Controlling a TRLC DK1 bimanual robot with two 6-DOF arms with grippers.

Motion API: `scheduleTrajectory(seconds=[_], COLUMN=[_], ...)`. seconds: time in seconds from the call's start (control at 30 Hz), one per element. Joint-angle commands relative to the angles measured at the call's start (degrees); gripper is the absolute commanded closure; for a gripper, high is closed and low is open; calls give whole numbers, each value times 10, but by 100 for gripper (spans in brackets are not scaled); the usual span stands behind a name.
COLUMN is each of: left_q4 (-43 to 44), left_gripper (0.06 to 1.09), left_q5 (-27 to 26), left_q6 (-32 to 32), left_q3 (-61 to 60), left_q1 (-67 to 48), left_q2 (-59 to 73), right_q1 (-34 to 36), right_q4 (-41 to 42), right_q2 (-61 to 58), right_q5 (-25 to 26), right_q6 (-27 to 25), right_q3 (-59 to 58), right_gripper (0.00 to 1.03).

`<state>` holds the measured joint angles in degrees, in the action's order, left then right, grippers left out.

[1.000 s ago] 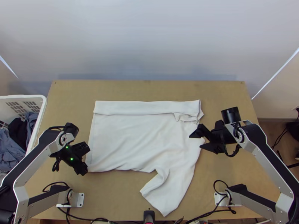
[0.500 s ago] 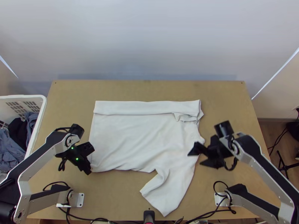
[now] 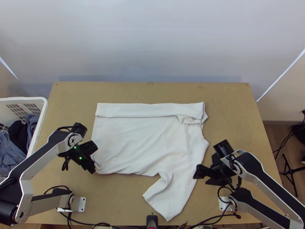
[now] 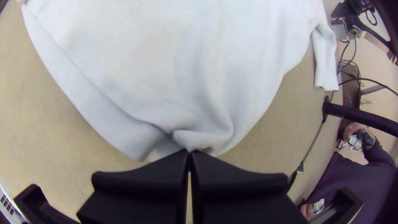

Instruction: Fold the t-shirt

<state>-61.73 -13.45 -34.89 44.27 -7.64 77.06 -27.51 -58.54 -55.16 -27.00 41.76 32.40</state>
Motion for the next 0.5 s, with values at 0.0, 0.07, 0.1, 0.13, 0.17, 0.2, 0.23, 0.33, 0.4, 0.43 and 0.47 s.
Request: scheduleTrajectory(seconds=[0.0, 0.07, 0.1, 0.13, 0.17, 0.2, 0.23, 0.33, 0.4, 0.43, 0.47], left_q4=[0, 1, 1, 1, 1, 0, 1, 0, 0, 0, 0], left_gripper=[105, 105, 105, 105, 105, 105, 105, 105, 105, 105, 105], left_q5=[0, 0, 0, 0, 0, 0, 0, 0, 0, 1, 1], left_q6=[10, 11, 12, 13, 13, 13, 14, 13, 13, 13, 13], left_q3=[6, 3, 2, 3, 3, 3, 3, 1, 1, 2, 2], left_q1=[1, 1, 0, 0, 0, 1, 1, 4, 6, 6, 7], left_q2=[4, 4, 4, 3, 3, 1, 0, -2, -2, -2, -3], right_q1=[-33, -46, -50, -53, -56, -62, -68, -94, -97, -97, -97], right_q4=[11, 21, 26, 31, 34, 41, 48, 60, 62, 62, 62], right_q2=[-24, -41, -50, -56, -60, -62, -63, -81, -98, -108, -115], right_q5=[1, 1, 1, 1, 1, 1, 1, 1, 1, 1, 1], right_q6=[-14, -20, -23, -27, -34, -40, -41, -43, -49, -55, -57], right_q3=[-18, -15, -14, -13, -14, -15, -16, -18, -16, -16, -14], right_gripper=[16, 17, 20, 31, 42, 49, 50, 50, 50, 51, 50])
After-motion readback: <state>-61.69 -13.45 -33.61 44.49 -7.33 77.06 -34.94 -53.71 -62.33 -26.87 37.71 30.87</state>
